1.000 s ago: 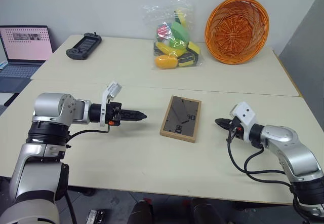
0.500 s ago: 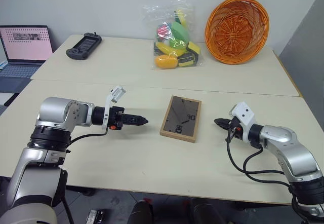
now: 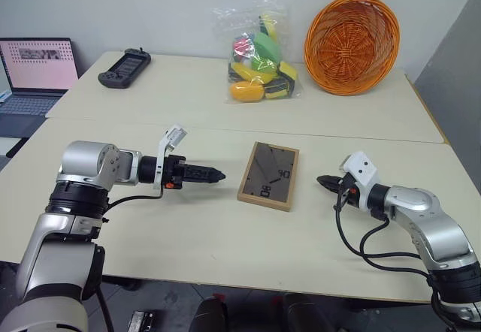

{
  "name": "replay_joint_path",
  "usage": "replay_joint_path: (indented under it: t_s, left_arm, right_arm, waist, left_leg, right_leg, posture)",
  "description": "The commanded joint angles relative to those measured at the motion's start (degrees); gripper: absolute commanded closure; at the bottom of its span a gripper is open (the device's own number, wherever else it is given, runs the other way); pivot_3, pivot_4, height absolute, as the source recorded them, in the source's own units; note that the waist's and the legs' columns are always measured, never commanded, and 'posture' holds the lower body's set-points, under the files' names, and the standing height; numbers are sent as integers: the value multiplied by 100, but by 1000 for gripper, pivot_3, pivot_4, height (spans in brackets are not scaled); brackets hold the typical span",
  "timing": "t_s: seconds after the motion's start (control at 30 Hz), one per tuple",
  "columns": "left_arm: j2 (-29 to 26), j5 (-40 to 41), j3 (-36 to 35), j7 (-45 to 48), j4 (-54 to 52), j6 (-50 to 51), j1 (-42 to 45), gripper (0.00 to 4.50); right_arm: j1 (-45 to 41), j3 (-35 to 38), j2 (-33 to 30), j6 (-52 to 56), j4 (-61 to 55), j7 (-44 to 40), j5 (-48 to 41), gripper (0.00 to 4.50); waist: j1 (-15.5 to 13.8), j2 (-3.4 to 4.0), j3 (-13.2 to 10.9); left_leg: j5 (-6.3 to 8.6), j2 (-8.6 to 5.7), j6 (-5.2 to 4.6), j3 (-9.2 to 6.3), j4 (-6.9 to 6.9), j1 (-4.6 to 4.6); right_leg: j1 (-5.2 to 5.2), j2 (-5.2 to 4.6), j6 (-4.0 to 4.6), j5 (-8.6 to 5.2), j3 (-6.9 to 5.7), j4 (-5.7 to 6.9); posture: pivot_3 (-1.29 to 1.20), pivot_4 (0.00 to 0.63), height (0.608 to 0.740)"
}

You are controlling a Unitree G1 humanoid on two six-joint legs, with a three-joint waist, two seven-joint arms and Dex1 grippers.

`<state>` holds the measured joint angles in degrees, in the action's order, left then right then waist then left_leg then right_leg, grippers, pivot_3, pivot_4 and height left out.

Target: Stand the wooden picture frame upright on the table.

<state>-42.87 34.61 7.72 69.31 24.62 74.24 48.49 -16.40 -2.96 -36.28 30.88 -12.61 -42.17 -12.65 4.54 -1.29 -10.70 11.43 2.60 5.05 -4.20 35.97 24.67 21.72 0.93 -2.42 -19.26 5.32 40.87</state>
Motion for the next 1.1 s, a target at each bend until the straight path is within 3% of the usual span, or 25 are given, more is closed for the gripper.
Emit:
replay_joint_path:
  t_s: [0.03, 0.53, 0.8, 1.1]
  left_arm:
    - [223, -170, 53, -5, 437, -190, 278, 198]
    - [1303, -983, 372, 245, 2067, -1064, 867, 198]
    - [1512, -1233, 214, 276, 2683, -1336, 994, 198]
    - [1581, -1251, 105, 378, 2598, -1154, 961, 198]
  right_arm:
    - [-48, 55, 38, -71, -200, 74, 0, 4500]
    - [-300, -295, 471, -223, -56, 521, 330, 4500]
    - [-561, -357, 611, -954, 745, 946, 947, 4500]
    - [-669, -485, 1245, -897, 875, 1073, 897, 4500]
  waist:
    - [-2, 0, 0]
    - [-3, 0, 0]
    - [-14, 0, 1]
    - [-3, 0, 1]
  left_leg:
    - [0, 0, 0, 0, 0, 0]
    - [0, -2, 0, 0, 1, 1]
    - [0, -5, 0, 0, 3, 1]
    - [-1, -4, 1, -2, 3, -1]
  right_leg:
    - [0, 0, 0, 0, 0, 0]
    - [0, 0, 0, 0, -1, 0]
    - [-1, -2, 0, 0, -1, 1]
    - [-3, -2, 0, 0, -2, 5]
  posture:
    - [0, 150, 740]
    - [0, 150, 740]
    - [0, 150, 740]
    - [0, 150, 740]
